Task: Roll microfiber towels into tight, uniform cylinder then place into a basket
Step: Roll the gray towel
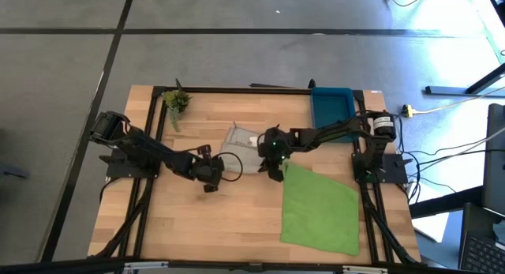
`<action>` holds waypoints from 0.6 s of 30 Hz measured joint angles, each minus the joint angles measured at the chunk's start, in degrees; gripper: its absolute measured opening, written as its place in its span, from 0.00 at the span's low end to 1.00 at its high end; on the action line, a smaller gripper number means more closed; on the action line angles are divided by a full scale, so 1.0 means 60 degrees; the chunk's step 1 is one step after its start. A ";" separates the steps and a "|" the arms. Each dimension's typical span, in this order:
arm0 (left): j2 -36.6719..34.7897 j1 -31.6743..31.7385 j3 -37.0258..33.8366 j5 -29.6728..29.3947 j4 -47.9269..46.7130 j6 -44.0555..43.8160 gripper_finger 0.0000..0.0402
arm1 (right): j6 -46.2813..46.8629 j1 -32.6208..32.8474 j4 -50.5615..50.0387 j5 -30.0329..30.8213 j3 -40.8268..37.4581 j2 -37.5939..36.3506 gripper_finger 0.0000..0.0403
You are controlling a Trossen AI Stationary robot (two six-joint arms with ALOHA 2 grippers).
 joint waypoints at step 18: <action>0.0011 -0.0115 -0.0008 -0.0035 0.0186 0.0213 0.00 | 0.2021 -0.1383 0.0057 0.0391 0.0154 -0.0025 0.05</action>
